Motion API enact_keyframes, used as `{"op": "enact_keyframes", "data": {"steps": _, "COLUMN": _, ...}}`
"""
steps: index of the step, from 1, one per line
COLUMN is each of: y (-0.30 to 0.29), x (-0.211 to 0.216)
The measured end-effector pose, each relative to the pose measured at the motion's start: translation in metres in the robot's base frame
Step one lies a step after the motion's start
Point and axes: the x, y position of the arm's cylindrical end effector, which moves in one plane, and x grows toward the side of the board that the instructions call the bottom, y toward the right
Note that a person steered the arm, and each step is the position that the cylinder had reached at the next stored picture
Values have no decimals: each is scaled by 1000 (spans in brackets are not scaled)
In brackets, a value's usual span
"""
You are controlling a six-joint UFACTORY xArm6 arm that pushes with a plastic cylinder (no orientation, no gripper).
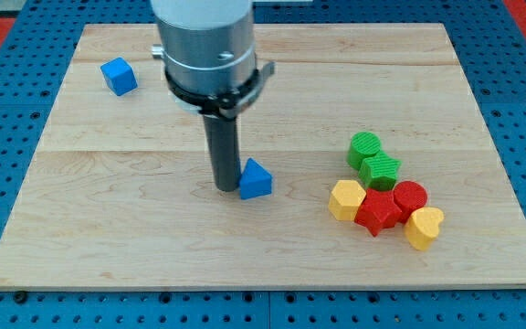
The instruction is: Move your hand towards the left side of the board
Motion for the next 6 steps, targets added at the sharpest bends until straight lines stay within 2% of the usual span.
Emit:
{"op": "enact_keyframes", "data": {"steps": 2, "y": 72, "x": -12}}
{"op": "enact_keyframes", "data": {"steps": 3, "y": 58, "x": -19}}
{"op": "enact_keyframes", "data": {"steps": 4, "y": -13, "x": -26}}
{"op": "enact_keyframes", "data": {"steps": 6, "y": -114, "x": -26}}
